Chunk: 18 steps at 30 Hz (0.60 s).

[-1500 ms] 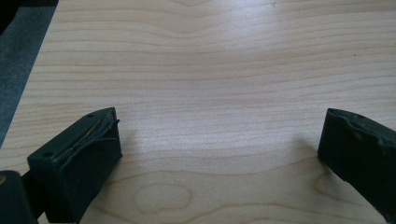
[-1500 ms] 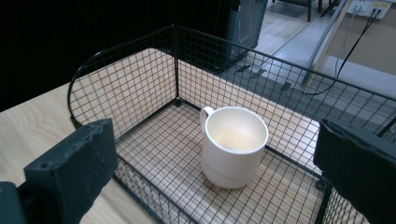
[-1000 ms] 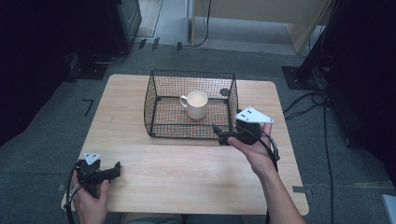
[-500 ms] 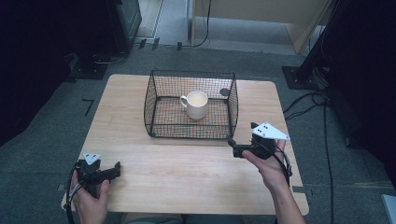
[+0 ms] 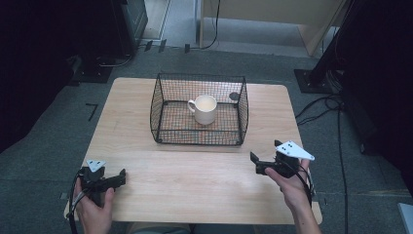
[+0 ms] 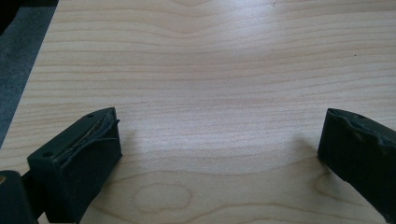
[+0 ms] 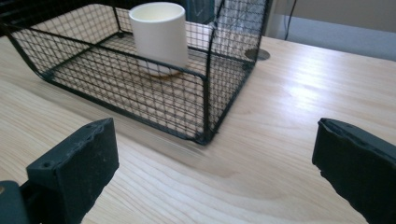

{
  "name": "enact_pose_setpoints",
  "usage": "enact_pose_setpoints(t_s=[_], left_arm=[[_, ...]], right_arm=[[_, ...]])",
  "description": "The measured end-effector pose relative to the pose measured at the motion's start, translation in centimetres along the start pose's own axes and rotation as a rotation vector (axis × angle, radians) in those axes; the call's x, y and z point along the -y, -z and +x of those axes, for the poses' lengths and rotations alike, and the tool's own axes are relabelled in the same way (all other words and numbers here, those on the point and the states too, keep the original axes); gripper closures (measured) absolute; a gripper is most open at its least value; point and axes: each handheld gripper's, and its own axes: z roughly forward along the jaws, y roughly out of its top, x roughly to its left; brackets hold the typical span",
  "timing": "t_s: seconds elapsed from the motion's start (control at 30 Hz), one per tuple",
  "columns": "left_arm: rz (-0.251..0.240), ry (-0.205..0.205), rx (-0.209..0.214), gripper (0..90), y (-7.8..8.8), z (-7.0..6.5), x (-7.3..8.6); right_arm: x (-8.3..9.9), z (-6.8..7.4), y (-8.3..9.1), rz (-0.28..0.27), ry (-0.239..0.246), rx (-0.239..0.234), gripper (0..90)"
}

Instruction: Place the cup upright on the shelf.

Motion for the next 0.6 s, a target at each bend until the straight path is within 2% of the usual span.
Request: enact_pose_setpoints(t_s=[0.17, 0.6], left_arm=[[0.0, 0.0, 0.0, 0.0, 0.0, 0.0, 0.0], [0.0, 0.0, 0.0, 0.0, 0.0, 0.0, 0.0]], right_arm=[[1.6, -0.8, 0.1, 0.018, 0.0, 0.032, 0.0], [5.2, -2.7, 0.7, 0.079, -0.045, 0.08, 0.3]])
